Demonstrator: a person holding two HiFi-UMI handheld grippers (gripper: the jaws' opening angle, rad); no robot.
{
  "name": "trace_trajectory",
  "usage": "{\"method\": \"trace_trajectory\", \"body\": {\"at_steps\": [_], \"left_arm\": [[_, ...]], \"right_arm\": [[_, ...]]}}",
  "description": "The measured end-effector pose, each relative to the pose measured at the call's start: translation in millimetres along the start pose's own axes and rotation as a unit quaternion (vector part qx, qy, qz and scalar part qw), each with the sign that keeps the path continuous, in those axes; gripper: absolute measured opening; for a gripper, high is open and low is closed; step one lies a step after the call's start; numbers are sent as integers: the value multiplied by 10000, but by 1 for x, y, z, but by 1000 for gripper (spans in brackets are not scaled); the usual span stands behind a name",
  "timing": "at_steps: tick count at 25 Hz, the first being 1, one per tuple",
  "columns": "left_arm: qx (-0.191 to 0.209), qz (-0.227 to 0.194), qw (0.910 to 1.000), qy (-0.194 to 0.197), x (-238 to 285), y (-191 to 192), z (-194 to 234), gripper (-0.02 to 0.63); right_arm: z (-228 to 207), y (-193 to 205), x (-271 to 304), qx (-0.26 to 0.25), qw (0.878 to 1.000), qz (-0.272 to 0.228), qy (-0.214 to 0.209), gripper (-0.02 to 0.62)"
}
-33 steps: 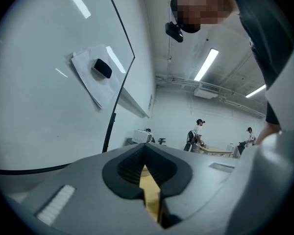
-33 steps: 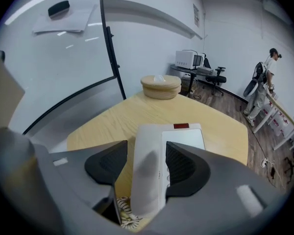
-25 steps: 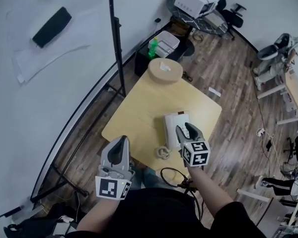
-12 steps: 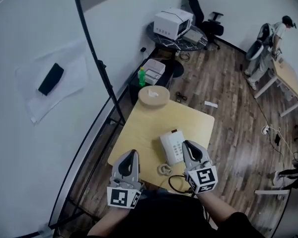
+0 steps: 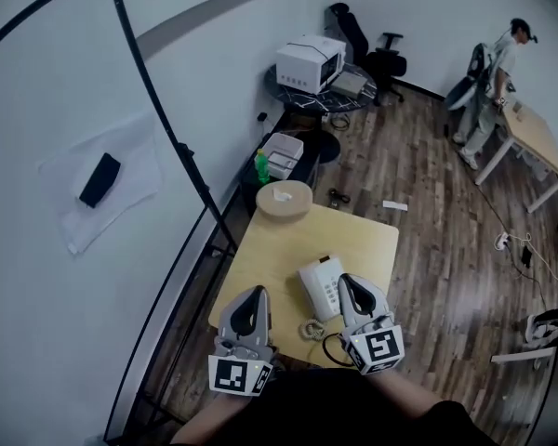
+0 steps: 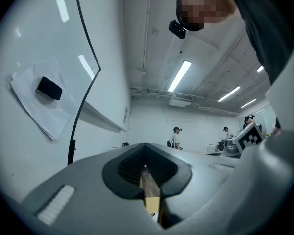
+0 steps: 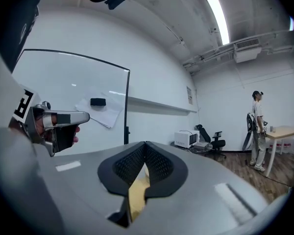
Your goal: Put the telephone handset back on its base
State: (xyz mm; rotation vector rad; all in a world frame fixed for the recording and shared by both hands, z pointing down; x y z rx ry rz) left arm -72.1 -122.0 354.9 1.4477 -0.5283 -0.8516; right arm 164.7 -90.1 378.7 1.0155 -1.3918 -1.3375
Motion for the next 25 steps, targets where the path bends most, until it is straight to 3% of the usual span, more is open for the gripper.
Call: {"method": "trace_trajectory", "body": {"at_steps": [25], "left_arm": [[79, -166, 9998, 31, 7, -16, -2, 0]], "right_arm": [[5, -14, 8, -264, 9992, -149, -270, 8]]}}
Point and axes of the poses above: the fingertips, and each gripper's own axes: x forward along the fingers, z to its left, y out of its underside, the point moved 9 cm from there along -x, backward along the fingers, and after that the axes turned 1 degree about -x, right-handed, at the moved point
